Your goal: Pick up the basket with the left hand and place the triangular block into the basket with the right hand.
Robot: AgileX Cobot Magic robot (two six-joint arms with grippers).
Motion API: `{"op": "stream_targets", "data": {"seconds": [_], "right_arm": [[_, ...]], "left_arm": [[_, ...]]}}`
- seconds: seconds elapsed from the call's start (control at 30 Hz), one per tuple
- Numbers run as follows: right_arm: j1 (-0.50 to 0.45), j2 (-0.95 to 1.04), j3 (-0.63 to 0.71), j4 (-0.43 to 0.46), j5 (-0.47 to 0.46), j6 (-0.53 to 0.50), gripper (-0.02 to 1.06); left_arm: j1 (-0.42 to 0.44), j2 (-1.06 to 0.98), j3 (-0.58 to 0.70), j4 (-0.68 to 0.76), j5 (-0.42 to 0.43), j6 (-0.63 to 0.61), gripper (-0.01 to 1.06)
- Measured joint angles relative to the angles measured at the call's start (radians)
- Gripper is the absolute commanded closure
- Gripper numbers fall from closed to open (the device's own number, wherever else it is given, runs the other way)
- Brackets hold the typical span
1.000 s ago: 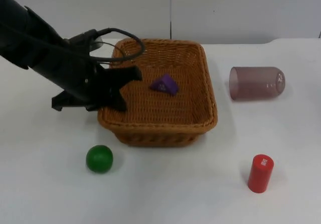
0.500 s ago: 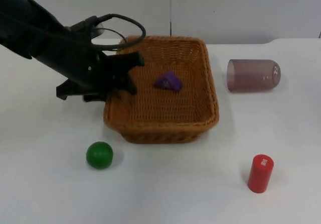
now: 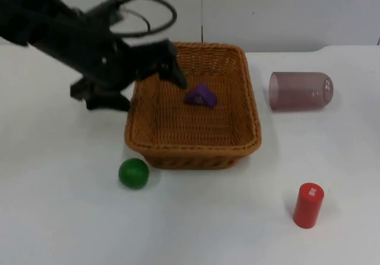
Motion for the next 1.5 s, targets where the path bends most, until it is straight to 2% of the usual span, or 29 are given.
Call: {"op": "stream_targets", "data": {"seconds": [0.07, 0.1, 0.13, 0.27, 0.33, 0.37, 0.5, 0.67, 0.87, 1.1, 1.23, 1.27, 1.33, 1.5], "right_arm": [[0.000, 0.000, 0.000, 0.000, 0.008, 0.000, 0.00], [0.000, 0.000, 0.000, 0.000, 0.018, 0.000, 0.00], [0.000, 0.000, 0.000, 0.000, 0.018, 0.000, 0.00], [0.000, 0.000, 0.000, 0.000, 0.053, 0.006, 0.00], [0.000, 0.000, 0.000, 0.000, 0.075, 0.016, 0.00], [0.000, 0.000, 0.000, 0.000, 0.075, 0.016, 0.00], [0.000, 0.000, 0.000, 0.000, 0.123, 0.031, 0.00], [0.000, 0.000, 0.020, 0.000, 0.128, 0.080, 0.00], [0.000, -0.002, 0.026, -0.012, 0.111, 0.135, 0.00], [0.000, -0.015, 0.026, -0.020, 0.134, 0.159, 0.00], [0.000, -0.115, 0.028, -0.030, 0.096, 0.139, 0.00], [0.000, -0.115, 0.028, -0.030, 0.096, 0.139, 0.00], [0.000, -0.235, 0.028, -0.067, 0.048, 0.134, 0.00], [0.000, -0.423, 0.028, -0.155, 0.029, 0.132, 0.00]], "left_arm": [[0.000, -0.057, 0.000, 0.099, 0.000, -0.076, 0.00], [0.000, -0.106, 0.000, 0.220, 0.002, -0.164, 0.00], [0.000, -0.106, 0.000, 0.220, 0.002, -0.164, 0.00], [0.000, -0.224, 0.053, 0.607, 0.003, -0.448, 0.00], [0.000, -0.275, 0.094, 0.718, -0.001, -0.538, 0.00], [0.000, -0.275, 0.094, 0.718, -0.001, -0.538, 0.00], [0.000, -0.430, 0.227, 0.894, -0.030, -0.635, 0.00], [0.000, -0.634, 0.309, 0.994, -0.030, -0.665, 0.00], [0.000, -0.851, 0.315, 1.102, 0.000, -0.675, 0.00], [0.000, -1.050, 0.313, 1.142, -0.006, -0.682, 0.00], [0.000, -1.153, 0.241, 1.170, 0.117, -0.687, 0.00], [0.000, -1.153, 0.241, 1.170, 0.117, -0.687, 0.00], [0.000, -1.194, 0.186, 1.192, 0.171, -0.689, 0.00], [0.000, -1.256, 0.099, 1.210, 0.196, -0.692, 0.00]]}}
